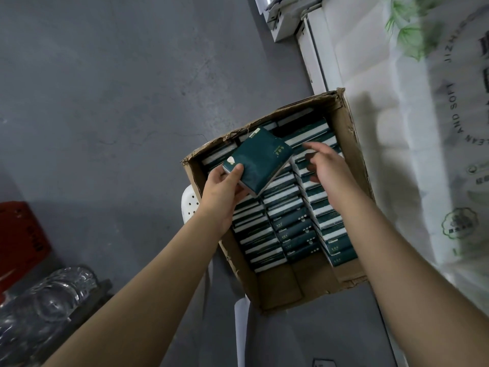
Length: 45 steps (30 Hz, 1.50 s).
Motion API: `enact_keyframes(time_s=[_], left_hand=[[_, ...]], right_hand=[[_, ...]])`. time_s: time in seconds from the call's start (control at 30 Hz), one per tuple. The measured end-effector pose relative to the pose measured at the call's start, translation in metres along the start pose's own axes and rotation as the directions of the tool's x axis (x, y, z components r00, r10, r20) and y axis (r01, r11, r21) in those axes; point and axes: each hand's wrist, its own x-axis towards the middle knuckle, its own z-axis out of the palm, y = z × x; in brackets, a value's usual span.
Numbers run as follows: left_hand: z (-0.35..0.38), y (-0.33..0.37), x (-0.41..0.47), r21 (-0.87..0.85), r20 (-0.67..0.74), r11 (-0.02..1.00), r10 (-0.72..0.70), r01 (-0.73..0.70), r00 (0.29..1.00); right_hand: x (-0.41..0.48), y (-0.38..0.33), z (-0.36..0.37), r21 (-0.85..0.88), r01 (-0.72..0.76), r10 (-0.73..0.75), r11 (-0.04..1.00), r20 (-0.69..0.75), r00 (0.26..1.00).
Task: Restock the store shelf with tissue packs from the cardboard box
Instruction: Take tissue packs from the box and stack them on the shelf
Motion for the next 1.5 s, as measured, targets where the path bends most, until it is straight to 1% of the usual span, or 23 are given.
enact_keyframes(time_s=[0.03,0.07,0.1,0.2,0.33,0.4,0.53,0.63,0.7,0.77,0.83,0.9,0.97,1.07,1.17,1.23,1.3,1.33,1.4,1.5], left_hand=[[-0.002,-0.003,0.002,0.027,-0.013,1.000,0.008,-0.008,1.000],[-0.004,-0.005,0.003,0.054,-0.018,0.998,0.017,-0.016,1.000],[-0.006,-0.007,0.005,0.076,-0.023,0.997,0.025,-0.023,0.999],[-0.011,-0.010,0.012,0.109,-0.031,0.993,0.042,-0.038,0.999],[-0.016,-0.011,0.020,0.137,-0.037,0.990,0.034,-0.029,0.999],[-0.018,-0.009,0.025,0.176,-0.029,0.984,0.035,-0.030,0.999],[-0.024,-0.004,0.033,0.263,-0.025,0.964,0.040,-0.032,0.999],[-0.028,0.000,0.034,0.291,-0.044,0.957,0.037,-0.022,0.998],[-0.030,0.003,0.031,0.274,-0.073,0.962,0.029,-0.008,0.997],[-0.030,0.007,0.025,0.230,-0.102,0.973,0.010,0.014,0.995],[-0.028,0.012,0.015,0.192,-0.092,0.981,-0.018,0.035,0.996],[-0.027,0.016,0.000,0.200,-0.071,0.978,-0.054,0.068,0.996],[-0.025,0.020,-0.020,0.222,-0.059,0.967,-0.114,0.124,0.992],[-0.023,0.028,-0.056,0.256,-0.038,0.953,-0.156,0.160,0.987],[-0.020,0.043,-0.108,0.341,0.010,0.933,-0.126,0.115,0.992],[-0.020,0.053,-0.148,0.421,0.052,0.904,-0.103,0.072,0.993],[-0.019,0.071,-0.196,0.455,0.104,0.890,-0.085,0.028,0.991],[-0.016,0.082,-0.224,0.454,0.137,0.891,-0.069,-0.001,0.988],[-0.010,0.100,-0.276,0.396,0.185,0.917,-0.025,-0.051,0.982],[0.000,0.125,-0.354,0.306,0.264,0.938,0.079,-0.161,0.961]], right_hand=[[0.003,-0.002,-0.002,-0.104,0.020,-0.018,0.994,0.028,0.999],[0.006,-0.005,-0.004,-0.163,0.041,-0.031,0.986,0.065,0.997],[0.010,-0.008,-0.006,-0.180,0.049,-0.034,0.983,0.084,0.996],[0.031,-0.015,-0.006,-0.204,0.026,-0.014,0.979,0.058,0.998],[0.061,-0.017,0.010,-0.127,-0.090,0.087,0.988,-0.030,0.996],[0.070,-0.017,0.019,-0.152,-0.115,0.111,0.982,-0.033,0.993],[0.083,-0.020,0.032,-0.264,-0.137,0.142,0.955,0.001,0.990],[0.083,-0.023,0.036,-0.296,-0.115,0.116,0.948,-0.015,0.993],[0.077,-0.024,0.037,-0.227,-0.082,0.066,0.970,-0.080,0.995],[0.063,-0.020,0.036,-0.124,-0.011,-0.008,0.992,-0.150,0.989],[0.041,-0.013,0.036,-0.044,0.087,-0.095,0.995,-0.227,0.969],[0.012,-0.003,0.035,-0.004,0.174,-0.167,0.985,-0.299,0.940],[-0.020,0.006,0.030,0.035,0.207,-0.181,0.978,-0.360,0.915],[-0.078,0.000,0.019,0.193,0.193,-0.091,0.962,-0.438,0.894],[-0.146,-0.024,0.002,0.358,0.189,-0.016,0.914,-0.434,0.901],[-0.191,-0.042,-0.012,0.413,0.224,-0.020,0.883,-0.444,0.896],[-0.239,-0.066,-0.028,0.454,0.270,-0.033,0.849,-0.466,0.884],[-0.267,-0.079,-0.037,0.481,0.291,-0.033,0.827,-0.475,0.879],[-0.317,-0.104,-0.052,0.538,0.347,-0.048,0.768,-0.491,0.870],[-0.384,-0.136,-0.072,0.563,0.433,-0.116,0.704,-0.510,0.852]])
